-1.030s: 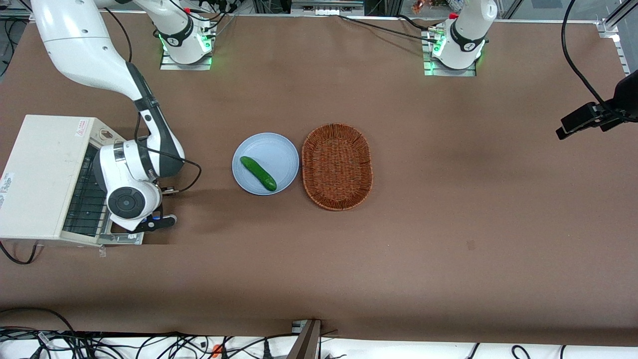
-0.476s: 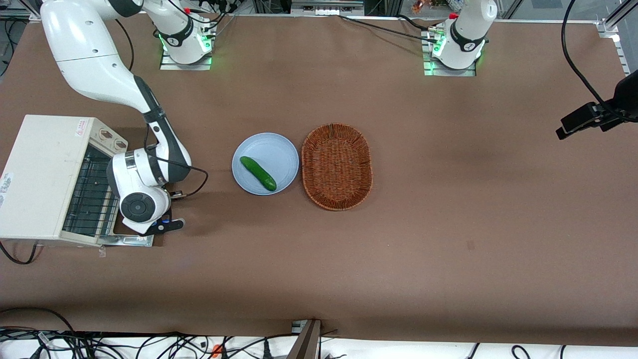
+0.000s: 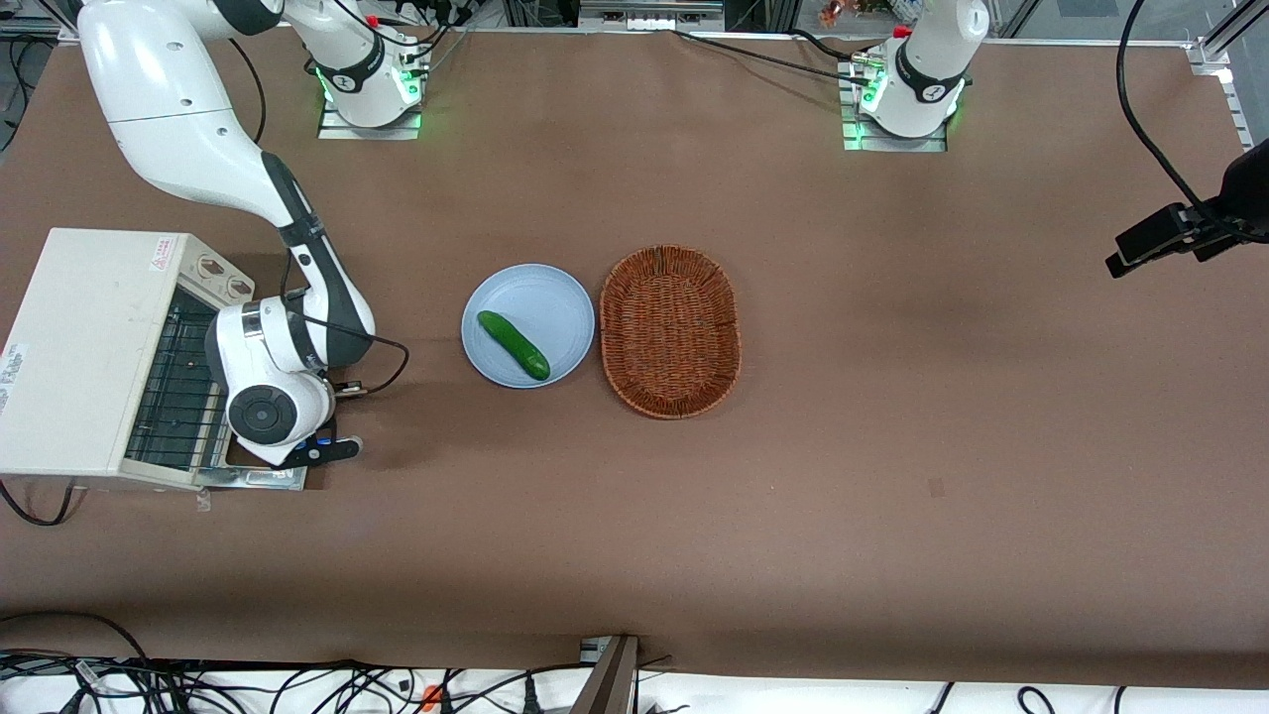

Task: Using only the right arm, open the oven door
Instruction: 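Pull the handle outward and down with the right gripper, swinging the door open, then release the lowered door and lift the right gripper away from the oven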

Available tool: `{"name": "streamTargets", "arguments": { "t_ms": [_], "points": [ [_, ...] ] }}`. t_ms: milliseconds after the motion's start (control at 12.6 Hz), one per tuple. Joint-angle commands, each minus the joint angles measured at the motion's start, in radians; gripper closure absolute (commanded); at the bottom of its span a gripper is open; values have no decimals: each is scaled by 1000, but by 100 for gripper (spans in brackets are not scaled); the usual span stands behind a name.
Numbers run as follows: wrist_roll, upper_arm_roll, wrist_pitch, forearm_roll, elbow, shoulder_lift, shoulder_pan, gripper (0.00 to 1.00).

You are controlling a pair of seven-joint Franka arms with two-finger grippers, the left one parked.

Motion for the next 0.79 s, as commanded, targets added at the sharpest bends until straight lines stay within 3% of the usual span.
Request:
{"name": "streamTargets", "arguments": {
  "t_ms": [0,634,713],
  "points": [
    [16,-52,-13,11,6,21,8,100],
    [71,-52,-41,272,58,21,41,100],
    [71,-52,-74,281,66,21,48,100]
  ]
}}
